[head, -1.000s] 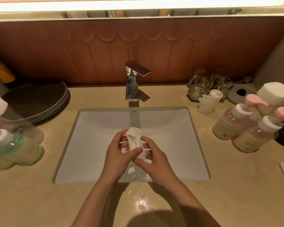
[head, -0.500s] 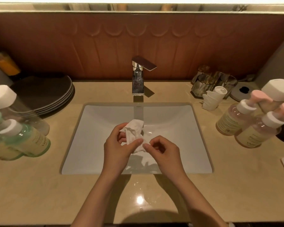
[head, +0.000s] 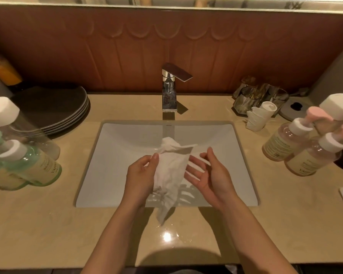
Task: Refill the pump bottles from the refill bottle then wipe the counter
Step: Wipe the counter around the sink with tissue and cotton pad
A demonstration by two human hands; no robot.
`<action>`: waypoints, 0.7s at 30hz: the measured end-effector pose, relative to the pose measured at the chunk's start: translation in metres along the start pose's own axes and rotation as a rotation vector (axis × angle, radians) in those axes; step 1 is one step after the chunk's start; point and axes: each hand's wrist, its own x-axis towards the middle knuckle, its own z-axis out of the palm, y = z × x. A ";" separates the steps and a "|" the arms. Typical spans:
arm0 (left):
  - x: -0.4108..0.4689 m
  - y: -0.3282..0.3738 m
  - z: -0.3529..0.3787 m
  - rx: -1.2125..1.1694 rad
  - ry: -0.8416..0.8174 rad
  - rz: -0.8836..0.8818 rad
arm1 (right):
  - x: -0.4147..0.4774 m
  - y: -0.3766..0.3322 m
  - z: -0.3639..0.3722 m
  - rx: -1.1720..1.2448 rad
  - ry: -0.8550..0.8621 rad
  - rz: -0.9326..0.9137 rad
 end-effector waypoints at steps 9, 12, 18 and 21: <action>0.001 0.001 0.009 0.137 0.235 0.118 | -0.016 0.024 0.008 -0.499 -0.221 -0.037; 0.001 0.001 0.007 0.185 0.282 0.131 | -0.015 0.020 0.009 -0.668 -0.220 -0.168; 0.005 0.007 -0.016 -0.012 0.364 0.109 | -0.002 0.016 -0.002 -0.349 -0.003 -0.142; 0.001 0.012 -0.019 0.037 0.193 0.123 | 0.002 0.009 -0.006 -0.248 -0.023 -0.095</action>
